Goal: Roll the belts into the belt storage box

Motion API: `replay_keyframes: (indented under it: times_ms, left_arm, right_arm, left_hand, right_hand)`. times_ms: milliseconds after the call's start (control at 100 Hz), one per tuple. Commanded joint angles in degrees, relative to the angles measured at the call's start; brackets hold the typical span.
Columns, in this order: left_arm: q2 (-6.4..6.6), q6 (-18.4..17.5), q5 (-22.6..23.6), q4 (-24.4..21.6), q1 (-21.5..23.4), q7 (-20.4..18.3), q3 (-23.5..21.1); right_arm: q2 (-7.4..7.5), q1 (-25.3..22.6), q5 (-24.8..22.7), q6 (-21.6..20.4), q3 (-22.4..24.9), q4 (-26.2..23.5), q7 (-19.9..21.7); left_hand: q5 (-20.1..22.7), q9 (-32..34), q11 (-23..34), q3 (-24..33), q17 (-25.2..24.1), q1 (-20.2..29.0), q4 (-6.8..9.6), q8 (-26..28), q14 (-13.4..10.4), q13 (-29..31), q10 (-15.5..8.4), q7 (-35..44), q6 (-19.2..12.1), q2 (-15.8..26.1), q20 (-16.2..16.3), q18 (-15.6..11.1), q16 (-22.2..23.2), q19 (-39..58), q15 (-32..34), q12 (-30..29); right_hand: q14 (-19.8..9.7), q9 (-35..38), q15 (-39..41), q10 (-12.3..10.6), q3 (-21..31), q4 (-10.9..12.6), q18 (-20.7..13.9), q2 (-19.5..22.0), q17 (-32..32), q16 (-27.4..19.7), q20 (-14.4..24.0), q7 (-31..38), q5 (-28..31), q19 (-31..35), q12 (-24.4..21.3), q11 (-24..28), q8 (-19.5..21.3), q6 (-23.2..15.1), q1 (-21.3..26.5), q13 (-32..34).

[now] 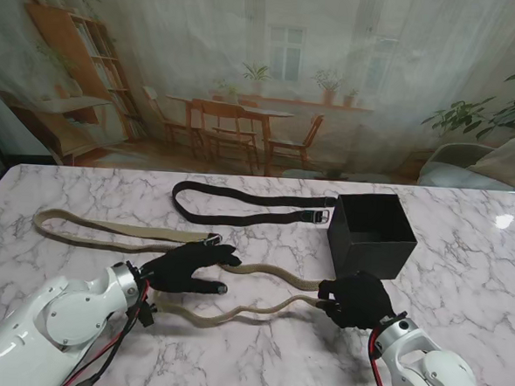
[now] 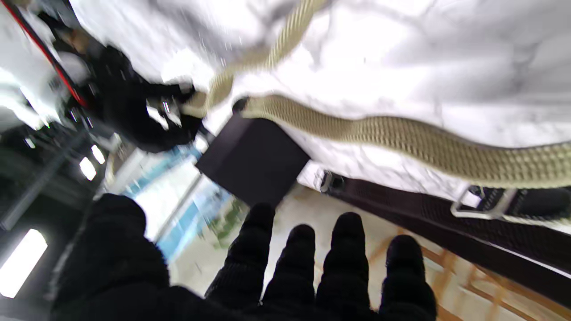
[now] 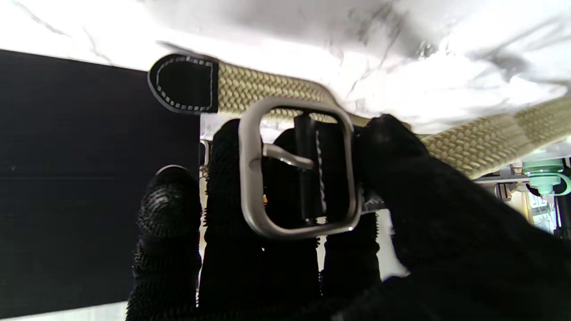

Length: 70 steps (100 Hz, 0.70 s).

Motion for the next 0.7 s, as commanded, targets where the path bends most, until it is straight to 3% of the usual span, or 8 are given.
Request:
replay_keyframes:
  times_ms: [0, 160, 420, 530, 690]
  left_arm:
    - [1.64, -1.2, 0.8, 0.7, -1.1, -1.9, 0.5]
    - [3.44, -1.8, 0.7, 1.5, -2.5, -8.8, 2.1]
    - [4.37, -2.4, 4.2, 2.8, -4.2, -11.2, 5.4]
    - [4.28, -3.1, 9.2, 4.7, -5.5, -9.5, 7.0]
    - [4.04, -2.1, 11.4, 7.2, -7.5, -7.8, 9.1]
  right_arm:
    - [0.03, -0.3, 0.1, -0.2, 0.7, -1.2, 0.0]
    - [-0.04, -0.8, 0.0, -0.7, 2.2, -2.4, 0.4]
    - [-0.1, -1.3, -0.2, -1.2, 3.8, -3.8, 1.0]
    - [-0.2, -1.9, 0.0, -1.9, 4.7, -4.5, 0.5]
    - [-0.35, -3.1, 0.6, -3.3, 5.8, -5.8, 0.3]
  left_hand:
    - [-4.2, -5.3, -1.7, -0.8, -0.7, -4.5, -1.74, -2.8, -3.0, -2.6, -1.1, -2.9, -2.3, -3.0, -2.1, -3.2, -1.8, -5.2, -2.0, -3.1]
    - [-12.0, -11.7, -2.8, -0.5, 1.1, -5.2, -1.52, -8.6, -2.9, -5.4, 1.2, -7.1, -3.0, -11.6, -2.0, -7.1, -3.2, -8.5, -2.7, -6.5]
    - [-14.0, -11.0, -2.7, 0.1, 3.7, -1.6, -1.19, -11.7, -2.2, -4.6, 2.8, -6.9, -1.1, -18.0, -1.5, -10.0, -3.5, -9.2, -1.6, -7.5]
    - [-15.2, -10.2, -2.3, 0.4, 4.9, -0.1, -0.81, -12.0, -3.5, -3.4, -0.4, -6.9, -2.9, -19.0, -1.1, -11.5, -3.1, -8.0, -0.7, -7.1]
    - [-14.7, -9.3, -1.3, 0.7, 4.2, 4.3, 0.22, -12.4, -4.3, -1.8, -3.9, -6.5, -4.0, -18.3, 0.2, -12.1, -2.3, -2.1, 0.3, -5.7]
  right_hand:
    - [1.5, 2.9, 3.7, 0.4, 3.2, 2.1, 1.3, 3.5, 0.3, 1.7, 1.0, 4.1, 4.1, 2.2, 1.0, 3.9, 3.3, -4.7, 6.6, 2.4]
    - [1.7, 3.1, 4.0, 0.4, 3.1, 2.1, 1.5, 3.6, 0.3, 1.7, 1.0, 4.0, 4.0, 2.4, 1.1, 4.0, 3.6, -4.3, 6.7, 2.6]
    - [1.8, 3.3, 4.2, 0.6, 2.9, 2.2, 1.7, 3.6, 0.4, 1.6, 1.0, 3.7, 4.1, 2.4, 1.2, 3.9, 3.7, -3.9, 6.8, 2.7]
    - [1.8, 3.4, 4.2, 0.6, 2.9, 2.3, 1.7, 3.6, 0.5, 1.5, 0.9, 3.6, 4.1, 2.5, 1.3, 3.8, 3.8, -3.9, 6.8, 2.8]
    - [1.7, 3.5, 4.3, 0.5, 2.9, 2.3, 1.7, 3.6, 0.6, 1.5, 0.9, 3.5, 4.2, 2.6, 1.3, 3.8, 3.8, -4.0, 6.7, 2.9]
